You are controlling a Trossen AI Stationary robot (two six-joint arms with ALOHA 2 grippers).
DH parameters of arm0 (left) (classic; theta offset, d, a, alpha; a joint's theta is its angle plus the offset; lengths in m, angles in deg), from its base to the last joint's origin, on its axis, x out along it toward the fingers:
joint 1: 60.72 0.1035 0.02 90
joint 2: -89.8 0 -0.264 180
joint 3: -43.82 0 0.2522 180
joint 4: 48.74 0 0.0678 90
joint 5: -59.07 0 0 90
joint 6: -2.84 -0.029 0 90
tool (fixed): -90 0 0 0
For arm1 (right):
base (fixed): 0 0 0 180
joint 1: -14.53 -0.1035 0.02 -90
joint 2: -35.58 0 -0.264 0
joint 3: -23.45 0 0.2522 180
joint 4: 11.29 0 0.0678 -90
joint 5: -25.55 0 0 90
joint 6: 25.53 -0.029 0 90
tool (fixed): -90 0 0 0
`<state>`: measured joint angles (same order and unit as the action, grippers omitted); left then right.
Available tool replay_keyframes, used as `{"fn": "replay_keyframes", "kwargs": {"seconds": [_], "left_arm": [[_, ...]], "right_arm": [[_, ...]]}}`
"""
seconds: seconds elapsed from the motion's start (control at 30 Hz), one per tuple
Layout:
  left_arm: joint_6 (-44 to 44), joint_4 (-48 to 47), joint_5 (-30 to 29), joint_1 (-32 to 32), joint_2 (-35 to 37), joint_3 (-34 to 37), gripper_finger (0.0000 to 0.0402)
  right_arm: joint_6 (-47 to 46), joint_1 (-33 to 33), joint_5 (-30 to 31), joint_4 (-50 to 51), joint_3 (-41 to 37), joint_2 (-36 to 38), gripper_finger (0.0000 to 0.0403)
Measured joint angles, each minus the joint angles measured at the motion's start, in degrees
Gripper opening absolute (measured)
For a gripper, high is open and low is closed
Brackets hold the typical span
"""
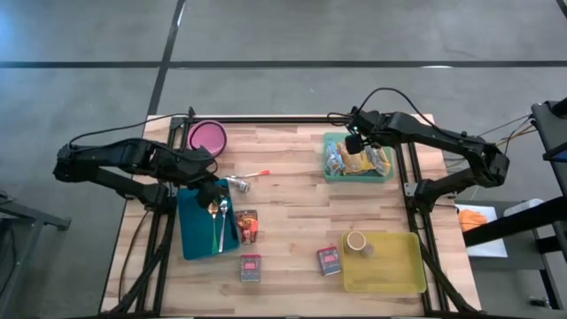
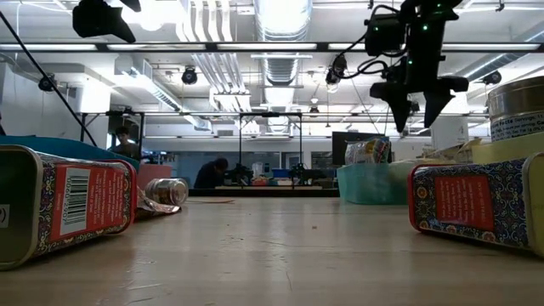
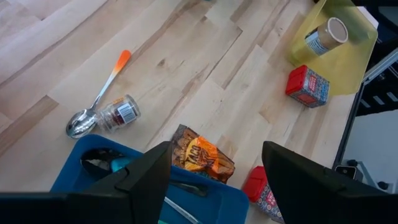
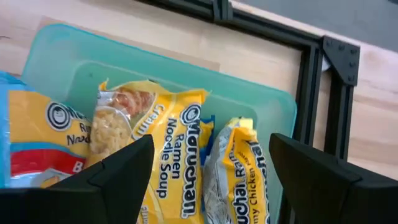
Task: Pick & Place Food Item
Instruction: Put the brown spice bottle into the yellow bin
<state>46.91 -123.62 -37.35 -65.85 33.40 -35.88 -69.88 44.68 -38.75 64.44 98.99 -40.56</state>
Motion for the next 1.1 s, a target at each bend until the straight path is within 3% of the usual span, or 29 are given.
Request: {"fn": "replay_keyframes", "kwargs": {"seconds": [0.23,0.5,0.87,1.1], "left_arm": [[1.5,0.0,0.0,0.0,0.0,0.0,0.0258],[2.5,0.1,0.0,0.0,0.0,0.0,0.0258],[1.1,5.5,0.7,0.7,-4.9,-0.1,0.0258],[-5.7,4.7,3.3,3.6,-12.3,-1.2,0.0258]], "right_arm": [[1.5,0.0,-1.3,0.2,-0.2,0.0,0.0315],[5.4,0.0,-15.3,-2.9,-0.3,1.3,0.0305],[8.8,-0.6,-17.9,-9.9,-0.3,10.1,0.0145],[11.4,-0.7,-19.7,-12.9,-0.3,14.8,0.0106]]}}
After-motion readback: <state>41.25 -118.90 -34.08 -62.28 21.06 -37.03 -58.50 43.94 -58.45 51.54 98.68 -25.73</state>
